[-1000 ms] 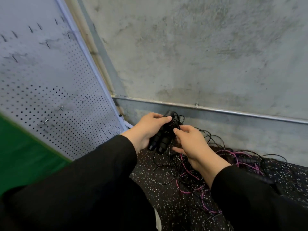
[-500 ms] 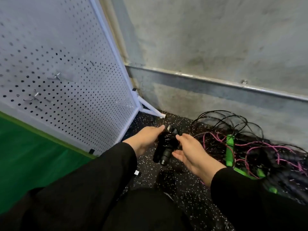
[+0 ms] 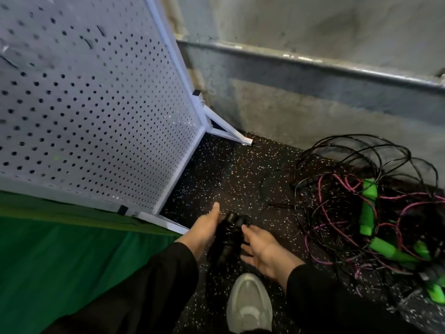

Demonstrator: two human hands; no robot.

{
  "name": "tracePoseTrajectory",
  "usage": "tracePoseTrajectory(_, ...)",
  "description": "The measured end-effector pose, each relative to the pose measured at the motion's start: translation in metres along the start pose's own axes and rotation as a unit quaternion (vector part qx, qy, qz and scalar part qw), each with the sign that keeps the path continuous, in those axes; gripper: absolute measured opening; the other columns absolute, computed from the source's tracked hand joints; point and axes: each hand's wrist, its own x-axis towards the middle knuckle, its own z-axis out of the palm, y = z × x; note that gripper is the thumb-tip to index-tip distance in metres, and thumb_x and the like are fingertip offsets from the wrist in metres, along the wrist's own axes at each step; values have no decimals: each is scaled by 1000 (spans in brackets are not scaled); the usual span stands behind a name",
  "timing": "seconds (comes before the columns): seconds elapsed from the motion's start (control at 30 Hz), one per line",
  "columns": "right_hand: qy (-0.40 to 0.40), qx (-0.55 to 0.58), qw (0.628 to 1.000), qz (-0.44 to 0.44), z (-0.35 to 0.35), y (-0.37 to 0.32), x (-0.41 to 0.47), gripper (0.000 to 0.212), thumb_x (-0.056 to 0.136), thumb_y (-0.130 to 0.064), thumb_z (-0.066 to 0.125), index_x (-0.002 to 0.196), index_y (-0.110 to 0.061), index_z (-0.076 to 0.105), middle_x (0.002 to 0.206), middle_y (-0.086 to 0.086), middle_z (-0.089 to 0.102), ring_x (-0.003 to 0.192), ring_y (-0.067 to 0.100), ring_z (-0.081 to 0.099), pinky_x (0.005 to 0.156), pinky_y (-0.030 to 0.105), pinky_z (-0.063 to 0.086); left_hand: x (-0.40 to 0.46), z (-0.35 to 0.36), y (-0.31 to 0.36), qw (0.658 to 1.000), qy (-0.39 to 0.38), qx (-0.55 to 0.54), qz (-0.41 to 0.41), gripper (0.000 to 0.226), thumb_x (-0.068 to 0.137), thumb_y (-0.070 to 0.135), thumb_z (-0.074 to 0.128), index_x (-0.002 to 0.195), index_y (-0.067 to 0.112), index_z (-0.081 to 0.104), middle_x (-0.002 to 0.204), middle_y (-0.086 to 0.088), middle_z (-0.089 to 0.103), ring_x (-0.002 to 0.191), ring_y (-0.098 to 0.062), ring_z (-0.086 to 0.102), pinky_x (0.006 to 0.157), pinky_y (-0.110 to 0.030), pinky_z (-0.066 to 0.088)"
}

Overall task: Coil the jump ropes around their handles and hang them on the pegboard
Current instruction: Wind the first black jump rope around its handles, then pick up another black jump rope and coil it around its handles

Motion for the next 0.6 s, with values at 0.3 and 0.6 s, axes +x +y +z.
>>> tracePoseTrajectory(0.3,-7,-64,998,18,5,15,16,53,107,-35,46,157,-27,30,157,4,41,142,26,41,97,46,46,13,7,-17,997,17,69,-12,66,102,66,33,120,15,72,122,-9,70,116,-27,63,110,-45,45)
tracePoseTrajectory(0.6,2,-172,985,-12,5,12,18,49,107,-42,43,154,-32,35,154,-1,42,129,20,46,95,42,52,16,2,-15,989,65,130,-2,71,107,57,26,131,1,63,127,-17,66,119,-31,61,99,-34,45)
